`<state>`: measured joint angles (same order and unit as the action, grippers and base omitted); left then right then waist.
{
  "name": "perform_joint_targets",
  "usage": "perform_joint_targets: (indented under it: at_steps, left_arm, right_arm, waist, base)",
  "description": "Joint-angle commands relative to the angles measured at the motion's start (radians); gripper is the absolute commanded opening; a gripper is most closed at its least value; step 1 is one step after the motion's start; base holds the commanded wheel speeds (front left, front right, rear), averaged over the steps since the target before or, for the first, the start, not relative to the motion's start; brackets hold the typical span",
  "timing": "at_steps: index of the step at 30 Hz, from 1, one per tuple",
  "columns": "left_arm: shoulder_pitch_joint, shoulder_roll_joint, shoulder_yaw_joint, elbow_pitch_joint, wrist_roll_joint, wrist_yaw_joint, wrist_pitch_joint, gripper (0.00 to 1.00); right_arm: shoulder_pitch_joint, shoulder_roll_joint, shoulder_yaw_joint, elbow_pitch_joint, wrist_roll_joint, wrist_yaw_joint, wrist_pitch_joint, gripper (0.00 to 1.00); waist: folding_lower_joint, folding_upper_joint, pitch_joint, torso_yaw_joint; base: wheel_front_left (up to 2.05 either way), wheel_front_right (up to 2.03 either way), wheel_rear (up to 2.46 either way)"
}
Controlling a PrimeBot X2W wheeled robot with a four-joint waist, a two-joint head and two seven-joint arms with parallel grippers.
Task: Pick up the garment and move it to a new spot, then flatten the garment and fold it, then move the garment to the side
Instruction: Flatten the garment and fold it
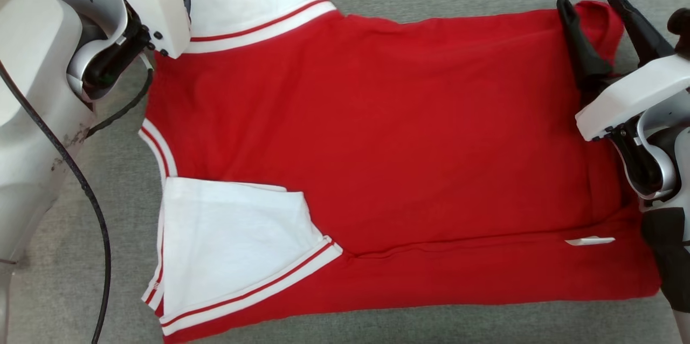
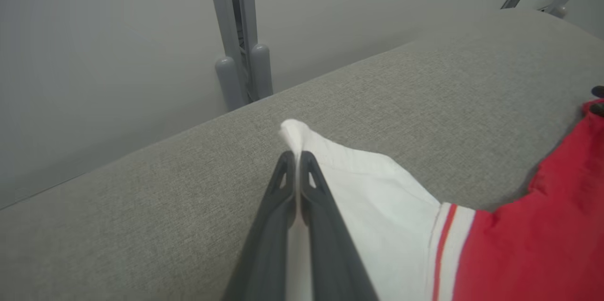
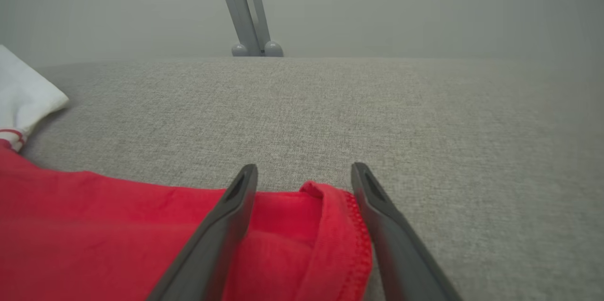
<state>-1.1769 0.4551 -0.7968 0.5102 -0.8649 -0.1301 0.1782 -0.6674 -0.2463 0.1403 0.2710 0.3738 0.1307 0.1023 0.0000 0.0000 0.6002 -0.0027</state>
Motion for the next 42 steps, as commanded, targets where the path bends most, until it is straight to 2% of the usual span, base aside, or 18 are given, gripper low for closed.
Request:
perform_joint_targets:
  at_steps: [1,3,4,6,13,18,21,25,33,35,38,42]
  left_arm:
    - [-0.023,-0.003,-0.013,0.002,-0.011,-0.001,-0.013,0.0]
    - [-0.036,0.0,-0.025,0.007,-0.016,-0.001,-0.03,0.0]
    - [-0.038,0.001,-0.031,0.009,-0.02,-0.001,-0.034,0.0]
    - [-0.041,0.006,-0.044,0.016,-0.031,-0.001,-0.043,0.0]
    - [-0.012,0.044,-0.06,-0.026,-0.081,0.0,-0.096,0.0]
    - [0.06,0.09,-0.045,-0.122,-0.125,-0.001,-0.138,0.0]
    - [0.135,0.133,-0.027,-0.221,-0.147,0.015,-0.18,0.0]
    - [0.268,0.2,-0.011,-0.384,-0.161,0.063,-0.241,0.0]
    - [0.533,0.33,-0.002,-0.687,-0.182,0.194,-0.321,0.0]
    - [0.602,0.356,-0.006,-0.743,-0.195,0.233,-0.332,0.0]
    - [0.692,0.378,-0.015,-0.803,-0.22,0.284,-0.347,0.0]
    - [0.787,0.384,-0.031,-0.839,-0.262,0.319,-0.358,0.0]
  right_arm:
    - [0.0,-0.013,0.001,0.009,0.011,0.0,0.017,1.0]
    - [0.013,-0.015,-0.004,0.03,0.016,0.0,0.058,1.0]
    - [0.014,-0.015,-0.005,0.029,0.02,0.0,0.071,0.6]
    - [0.016,-0.008,-0.016,0.025,0.033,0.0,0.083,0.0]
    - [0.023,-0.004,-0.052,-0.023,0.067,0.0,0.053,0.0]
    - [0.073,0.003,-0.084,-0.078,0.112,0.0,0.06,0.0]
    - [0.136,0.0,-0.113,-0.137,0.127,0.0,0.067,0.0]
    - [0.236,0.013,-0.143,-0.225,0.134,0.0,0.077,0.0]
    - [0.428,0.037,-0.202,-0.347,0.05,0.0,0.082,0.0]
    - [0.469,0.063,-0.207,-0.354,0.044,0.0,0.072,0.0]
    - [0.511,0.087,-0.223,-0.343,0.017,0.0,0.055,0.0]
    - [0.542,0.121,-0.231,-0.313,0.019,0.0,0.027,0.0]
  waist:
    - [0.0,0.0,0.006,0.014]
    - [0.0,0.0,0.004,0.016]
    - [0.0,0.0,0.002,0.015]
    - [0.0,0.0,-0.007,0.011]
    - [0.0,0.0,-0.074,-0.001]
    - [0.0,0.0,-0.11,0.01]
    - [0.0,0.0,-0.127,0.025]
    - [0.0,0.0,-0.143,0.043]
    - [0.0,0.0,-0.172,0.067]
    - [0.0,0.0,-0.179,0.066]
    - [0.0,0.0,-0.185,0.062]
    - [0.0,0.0,-0.189,0.06]
  base:
    - [0.0,0.0,0.0]
    - [0.0,0.0,0.0]
    - [0.0,0.0,0.0]
    - [0.0,0.0,0.0]
    - [0.0,0.0,0.0]
    - [0.0,0.0,0.0]
    - [0.0,0.0,0.0]
    - [0.0,0.0,0.0]
    - [0.0,0.0,0.0]
    - [0.0,0.0,0.0]
    - [0.0,0.0,0.0]
    - [0.0,0.0,0.0]
